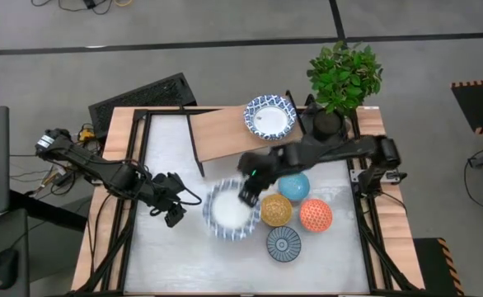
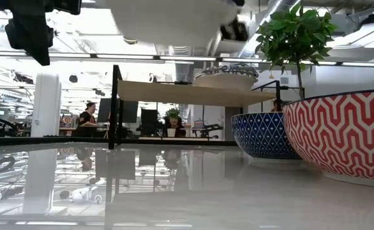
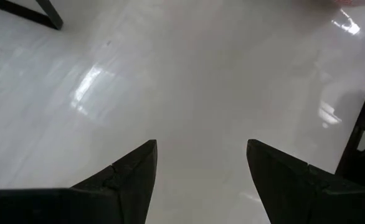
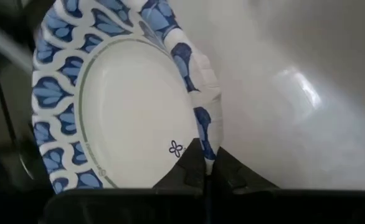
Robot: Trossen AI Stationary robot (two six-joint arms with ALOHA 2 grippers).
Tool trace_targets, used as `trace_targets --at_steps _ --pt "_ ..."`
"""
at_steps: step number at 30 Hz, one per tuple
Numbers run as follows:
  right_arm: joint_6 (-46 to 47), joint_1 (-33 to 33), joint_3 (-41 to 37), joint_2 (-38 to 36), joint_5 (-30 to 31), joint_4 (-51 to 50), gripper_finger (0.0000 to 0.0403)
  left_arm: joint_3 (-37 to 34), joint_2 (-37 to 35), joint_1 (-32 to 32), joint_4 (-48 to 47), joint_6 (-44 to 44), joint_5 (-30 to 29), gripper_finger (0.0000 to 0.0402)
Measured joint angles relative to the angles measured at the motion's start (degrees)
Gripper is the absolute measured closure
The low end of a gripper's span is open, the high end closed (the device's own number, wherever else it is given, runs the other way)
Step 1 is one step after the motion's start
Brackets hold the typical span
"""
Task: Place and stack bowls onto a shelf
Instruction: Stack the white patterned bowl on top of the white patterned bowls on the shelf
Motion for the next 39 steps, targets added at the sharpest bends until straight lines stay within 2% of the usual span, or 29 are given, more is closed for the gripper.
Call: trace_targets --at_steps 4,8,13,16,22,25,30,39 --pt "7.1 -1.6 0.0 -8.5 5.7 -2.8 0.0383 0.0 -1.5 -0.3 0.2 0.1 -1.2 0.0169" --pt "17.2 -1.1 0.1 -16.9 19.4 -9.0 0.0383 0.0 -4.3 -0.3 0.2 0.5 -4.2 0.0169" --pt "36.5 1.6 -3.0 -24.8 38.7 -13.4 0.0382 0.0 -8.1 -0.3 0.0 1.8 -10.0 0.0169" --pt "46.5 3.5 -6.9 -27.8 44.5 -13.2 0.0378 0.0 -10.2 -0.3 -0.6 2.8 -13.5 0.0169" --pt "56.8 4.4 -14.8 -28.7 48.0 -12.3 0.038 0.0 -13.0 -0.3 -1.8 3.6 -18.6 0.0169" --pt "58.7 1.8 -17.3 -28.3 48.5 -10.6 0.0379 0.0 -13.8 -0.3 -3.0 3.6 -19.5 0.0169" --pt "56.2 -4.9 -18.5 -27.1 47.0 -2.9 0.0379 0.0 -14.7 -0.3 -4.6 3.6 -20.0 0.0169" --pt "51.4 -14.8 -18.5 -24.8 39.2 -2.7 0.0378 0.0 -14.8 -0.3 -4.4 3.6 -20.1 0.0169"
